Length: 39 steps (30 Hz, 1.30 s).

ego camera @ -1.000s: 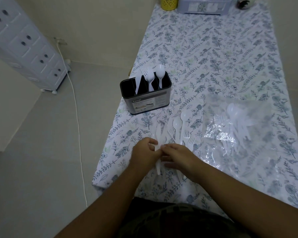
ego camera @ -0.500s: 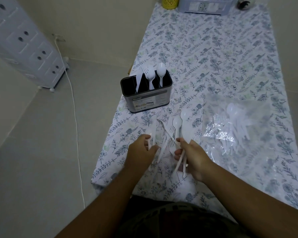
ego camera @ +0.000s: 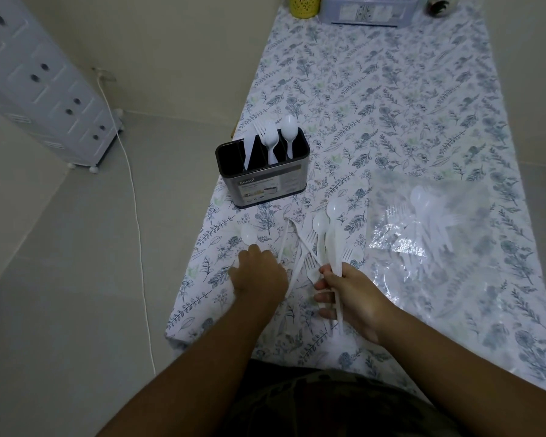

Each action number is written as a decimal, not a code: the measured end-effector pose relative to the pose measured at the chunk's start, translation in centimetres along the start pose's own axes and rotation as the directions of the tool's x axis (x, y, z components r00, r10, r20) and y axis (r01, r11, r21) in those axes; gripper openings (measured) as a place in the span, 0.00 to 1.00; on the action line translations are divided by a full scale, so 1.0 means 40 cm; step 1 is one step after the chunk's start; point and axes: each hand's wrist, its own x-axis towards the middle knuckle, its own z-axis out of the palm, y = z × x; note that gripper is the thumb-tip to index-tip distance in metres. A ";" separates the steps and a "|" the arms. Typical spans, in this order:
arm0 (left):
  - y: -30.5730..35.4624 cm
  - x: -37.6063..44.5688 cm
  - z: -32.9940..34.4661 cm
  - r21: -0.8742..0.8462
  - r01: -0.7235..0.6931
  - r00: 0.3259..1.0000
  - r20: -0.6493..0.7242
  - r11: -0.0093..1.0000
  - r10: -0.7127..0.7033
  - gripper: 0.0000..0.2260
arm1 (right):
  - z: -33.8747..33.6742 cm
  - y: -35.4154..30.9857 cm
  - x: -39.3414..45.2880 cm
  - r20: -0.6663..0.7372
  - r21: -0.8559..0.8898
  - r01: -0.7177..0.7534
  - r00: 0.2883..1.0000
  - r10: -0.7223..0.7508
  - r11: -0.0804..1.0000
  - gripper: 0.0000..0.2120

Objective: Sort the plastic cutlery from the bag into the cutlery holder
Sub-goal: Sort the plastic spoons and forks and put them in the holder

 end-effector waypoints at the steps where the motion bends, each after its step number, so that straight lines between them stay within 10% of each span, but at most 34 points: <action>1: 0.000 -0.010 -0.002 -0.059 -0.006 1.000 -0.013 0.998 0.005 0.13 | 0.001 0.002 0.002 0.001 0.001 0.004 1.000 -0.004 1.000 0.09; 9: 0.040 -0.113 0.006 -0.475 -0.391 0.909 -0.067 0.788 0.411 0.12 | 0.007 0.015 0.013 0.036 0.021 0.026 0.999 -0.026 0.999 0.08; 17: 0.022 0.003 0.037 -0.526 -0.081 0.997 -0.031 0.847 0.076 0.07 | -0.015 0.021 0.013 -0.063 0.126 -0.053 0.996 0.062 0.991 0.07; 39: 0.041 0.000 0.016 -0.239 -0.034 0.991 0.120 0.970 0.064 0.08 | -0.056 0.025 0.006 -0.151 0.086 -0.023 0.988 0.036 0.996 0.12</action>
